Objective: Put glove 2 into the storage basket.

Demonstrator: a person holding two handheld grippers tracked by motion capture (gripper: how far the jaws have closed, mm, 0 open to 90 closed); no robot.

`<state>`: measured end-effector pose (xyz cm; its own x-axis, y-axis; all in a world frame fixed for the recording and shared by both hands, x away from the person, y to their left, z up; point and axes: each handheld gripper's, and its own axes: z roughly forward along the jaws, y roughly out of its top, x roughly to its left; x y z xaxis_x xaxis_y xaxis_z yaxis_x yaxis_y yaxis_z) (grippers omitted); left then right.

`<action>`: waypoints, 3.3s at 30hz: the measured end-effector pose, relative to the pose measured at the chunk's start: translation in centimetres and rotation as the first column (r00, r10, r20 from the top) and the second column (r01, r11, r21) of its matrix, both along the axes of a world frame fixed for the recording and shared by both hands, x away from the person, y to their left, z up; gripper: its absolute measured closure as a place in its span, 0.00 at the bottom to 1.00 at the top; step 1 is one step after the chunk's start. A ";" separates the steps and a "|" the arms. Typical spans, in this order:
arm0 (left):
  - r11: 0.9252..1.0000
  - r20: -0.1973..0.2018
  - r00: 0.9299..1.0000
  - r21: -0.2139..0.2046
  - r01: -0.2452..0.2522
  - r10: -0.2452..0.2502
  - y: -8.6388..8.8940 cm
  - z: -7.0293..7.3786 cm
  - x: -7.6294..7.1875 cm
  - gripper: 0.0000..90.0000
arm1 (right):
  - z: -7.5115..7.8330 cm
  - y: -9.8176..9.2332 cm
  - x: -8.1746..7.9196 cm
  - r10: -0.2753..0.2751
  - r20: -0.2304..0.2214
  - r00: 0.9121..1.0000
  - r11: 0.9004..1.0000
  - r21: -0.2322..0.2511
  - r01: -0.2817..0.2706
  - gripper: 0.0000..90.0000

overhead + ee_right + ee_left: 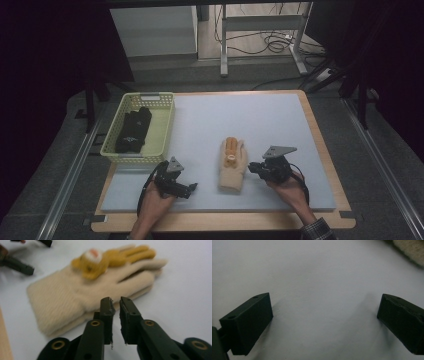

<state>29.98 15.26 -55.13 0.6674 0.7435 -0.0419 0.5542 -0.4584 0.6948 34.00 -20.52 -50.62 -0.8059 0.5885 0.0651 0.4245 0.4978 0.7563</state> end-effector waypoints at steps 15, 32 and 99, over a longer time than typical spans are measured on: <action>1.000 0.001 1.000 0.000 0.000 0.000 0.0 0.0 0.0 0.00 | -2.7 3.8 -1.5 0.093 -0.033 0.995 0.995 -0.019 -0.094 0.90; 1.000 0.000 1.000 0.001 -0.001 0.001 0.0 0.0 0.0 0.00 | -3.0 9.2 -0.3 0.103 0.006 0.995 0.994 -0.032 -0.103 0.87; 1.000 -0.011 1.000 -0.001 0.013 -0.013 0.3 0.2 0.0 0.03 | -2.5 -6.5 0.3 -0.271 0.070 0.960 0.955 -0.107 0.278 0.16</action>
